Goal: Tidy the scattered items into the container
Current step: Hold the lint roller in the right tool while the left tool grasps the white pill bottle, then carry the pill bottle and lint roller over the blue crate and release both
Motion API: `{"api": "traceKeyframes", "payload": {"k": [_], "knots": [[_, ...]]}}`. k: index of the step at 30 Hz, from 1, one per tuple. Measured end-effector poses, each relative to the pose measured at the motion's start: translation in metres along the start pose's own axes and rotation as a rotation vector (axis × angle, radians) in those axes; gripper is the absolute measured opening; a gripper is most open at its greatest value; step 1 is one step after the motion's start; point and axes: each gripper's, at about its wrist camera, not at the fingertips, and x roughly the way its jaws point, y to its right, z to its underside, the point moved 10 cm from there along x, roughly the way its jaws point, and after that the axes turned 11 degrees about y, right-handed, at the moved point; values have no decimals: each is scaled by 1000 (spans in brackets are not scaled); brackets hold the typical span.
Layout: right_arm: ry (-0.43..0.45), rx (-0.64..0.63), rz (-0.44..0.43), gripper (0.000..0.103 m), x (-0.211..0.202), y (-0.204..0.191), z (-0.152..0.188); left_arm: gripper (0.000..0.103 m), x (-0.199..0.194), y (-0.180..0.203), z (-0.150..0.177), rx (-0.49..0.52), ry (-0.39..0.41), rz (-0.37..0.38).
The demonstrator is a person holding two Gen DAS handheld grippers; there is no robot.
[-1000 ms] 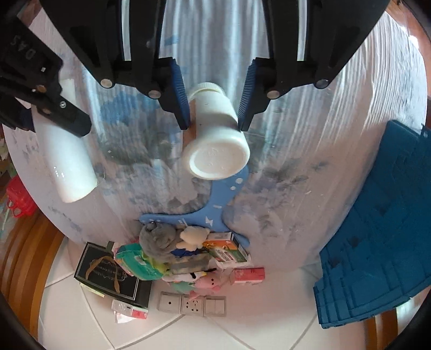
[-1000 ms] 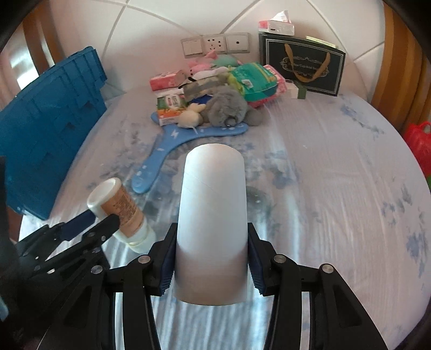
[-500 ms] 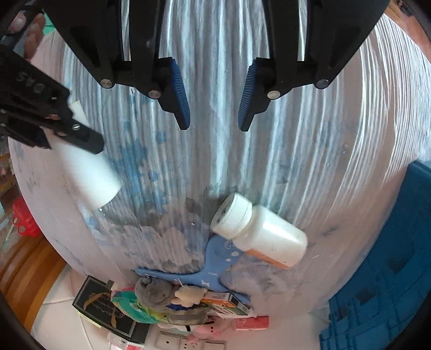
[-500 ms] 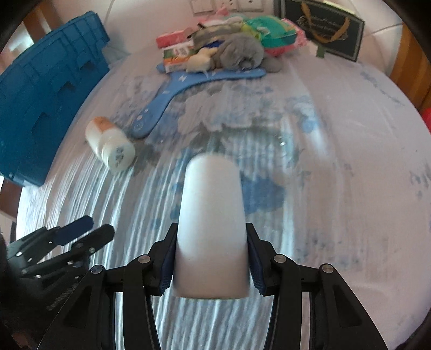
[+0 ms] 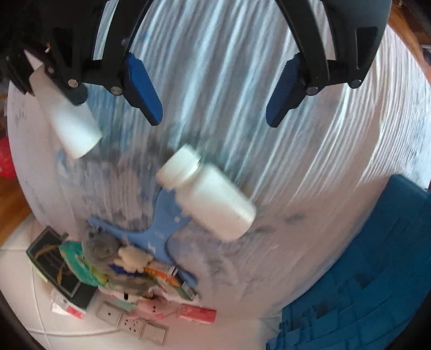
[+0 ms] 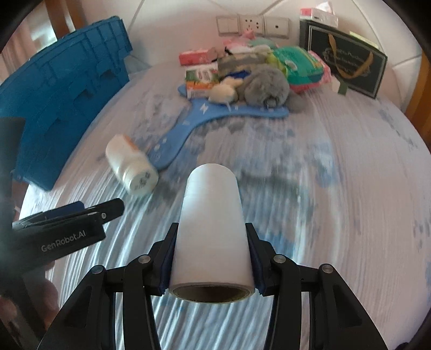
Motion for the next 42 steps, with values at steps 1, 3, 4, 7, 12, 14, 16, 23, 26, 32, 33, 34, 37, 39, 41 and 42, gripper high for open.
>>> {"api": "traceKeyframes", "payload": {"k": [1,3,4,7,12,14,16,23,26,32,33,34,37,39,41,42], "knots": [[7,0,-1,45,3,2,-6,79,2,3,-7,-14,14,-6],[20,4,-1,45,13,9,-20,79,10,10,-23,-47,32,-26],[24,5,-1,45,17,11,-24,79,19,12,-30,-66,30,-48],[24,2,-11,45,32,15,-34,79,42,9,-35,-84,9,-116],[1,-20,-56,45,62,4,-35,79,72,2,-22,-106,-37,-138],[-10,-25,-70,45,72,-2,-33,79,74,0,-19,-37,-14,-174],[-9,-40,-71,45,80,-7,-32,79,74,-1,-18,-8,11,-176],[-44,-76,-65,46,98,-16,-22,83,64,-12,-7,46,51,-111],[-43,-65,-64,46,99,-14,-24,103,68,-22,-7,1,50,-145],[-38,-57,-60,46,101,-13,-30,99,70,-23,-13,52,54,-147],[-38,-54,-60,47,101,-12,-30,96,68,-20,-15,81,68,-160],[-35,-51,-60,47,100,-12,-30,95,67,-16,-18,109,82,-160],[-30,-50,-59,47,100,-11,-32,79,70,-3,-24,168,101,-141],[-36,-60,-53,47,100,-9,-31,68,74,2,-27,163,111,-131],[-30,-63,-40,46,100,-7,-35,53,74,3,-26,108,109,-99],[-27,-68,-34,46,100,-8,-37,52,73,2,-24,89,111,-98]]}}
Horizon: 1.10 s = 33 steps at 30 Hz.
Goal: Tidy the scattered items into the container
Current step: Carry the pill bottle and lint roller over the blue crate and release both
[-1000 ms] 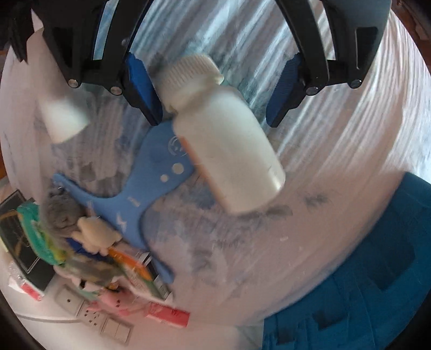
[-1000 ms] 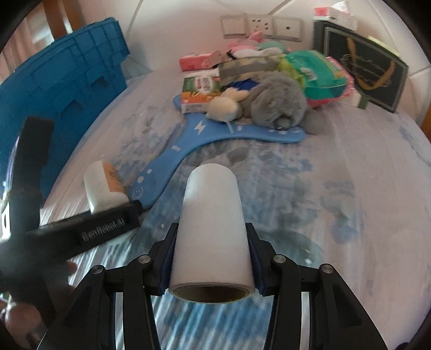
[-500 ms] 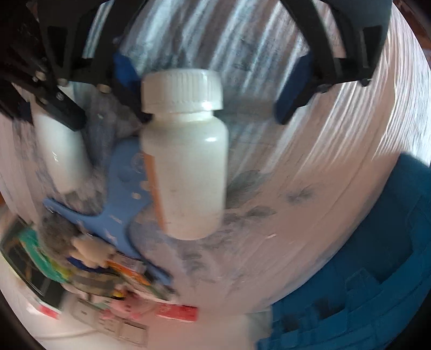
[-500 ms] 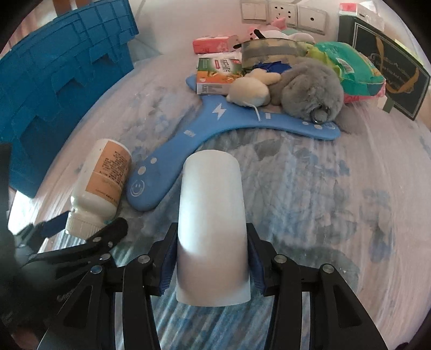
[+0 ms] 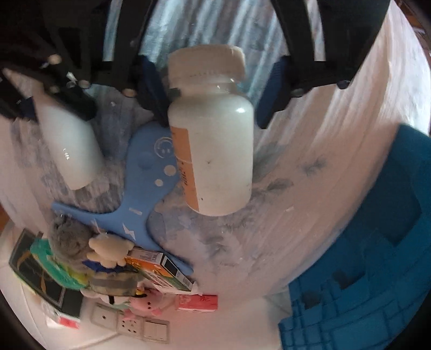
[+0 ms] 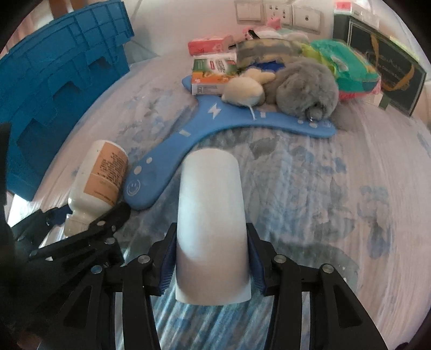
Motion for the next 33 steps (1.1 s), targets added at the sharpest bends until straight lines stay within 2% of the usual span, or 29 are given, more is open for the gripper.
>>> {"api": "traceKeyframes", "payload": {"k": [8,15,21,25,33], "knots": [[35,31,-25,45,-15,-8,-2,51,-22,-8,9,7,28,-34],[92,15,-32,45,-51,-20,-14,51,-56,-17,4,4,67,-37],[186,-11,-60,45,-104,-41,-46,51,-111,-32,-33,0,167,-49],[270,-52,-98,45,-145,-71,-80,51,-160,-56,-66,-18,254,-67],[415,-134,-234,45,-215,-174,-154,51,-249,-136,-132,-48,427,-152]]}}
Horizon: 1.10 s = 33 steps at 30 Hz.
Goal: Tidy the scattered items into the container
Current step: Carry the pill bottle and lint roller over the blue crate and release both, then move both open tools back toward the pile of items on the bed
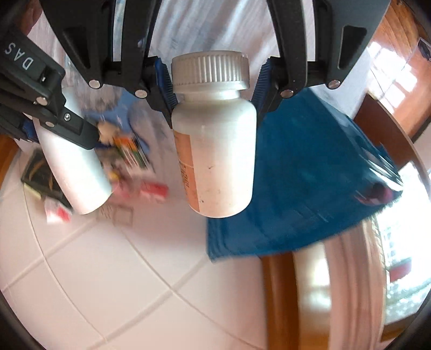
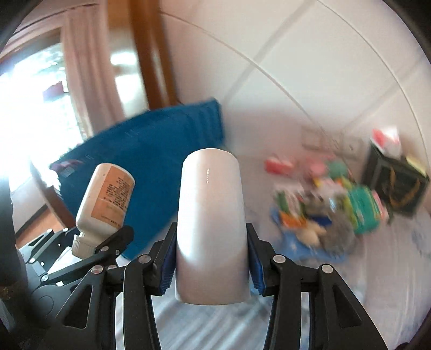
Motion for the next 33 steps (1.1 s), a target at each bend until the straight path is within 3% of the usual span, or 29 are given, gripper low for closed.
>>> {"api": "traceKeyframes", "payload": {"k": [4,8,12,17,24,25,28,33], "knots": [[54,-24,-68,45,10,-55,-42,51,-8,-56,-44,1,77,-33],[84,-36,-114,45,37,-114,-79,52,10,-130,-86,12,129,-57],[90,-33,-137,45,78,-179,-106,52,53,-203,-111,30,108,-56],[49,-4,-111,45,139,-232,-117,52,114,-270,-120,62,51,-26],[-19,-8,-16,45,202,-260,-116,52,161,-311,-117,15,18,53],[-31,-23,1,45,207,-262,-116,55,165,-314,-116,5,13,57],[-20,-33,30,47,209,-257,-119,80,173,-327,-116,-29,19,70],[-23,-39,77,54,207,-256,-118,82,170,-331,-112,-48,30,105]]}}
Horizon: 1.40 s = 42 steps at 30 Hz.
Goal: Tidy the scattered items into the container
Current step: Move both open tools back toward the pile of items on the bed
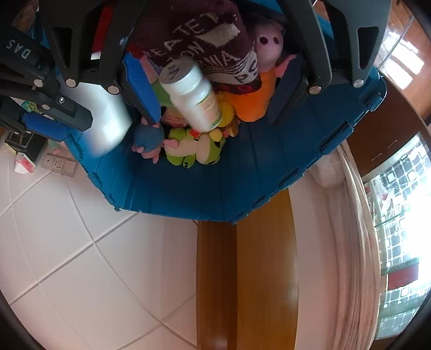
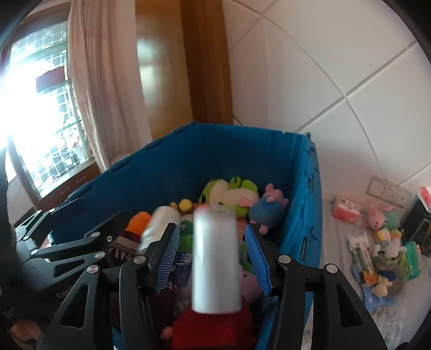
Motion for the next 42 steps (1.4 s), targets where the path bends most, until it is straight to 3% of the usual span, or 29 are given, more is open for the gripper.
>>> {"api": "traceKeyframes", "payload": {"k": [13,21,27,31,33,35,42], "knots": [[65,42,82,56,-58,36,-3,82,-50,42,8,13,22,46],[99,67,161,56,-106,92,3,82,-74,107,0,10,59,140],[134,111,252,66,-166,183,20,82,-101,186,0,27,92,220],[129,134,324,67,-209,272,43,82,-119,251,8,43,102,248],[118,147,343,67,-224,312,55,84,-122,296,20,45,88,258],[89,152,356,68,-237,359,72,92,-123,333,33,57,66,258],[-37,224,395,68,-240,476,135,92,-97,431,88,103,-53,261]]}}
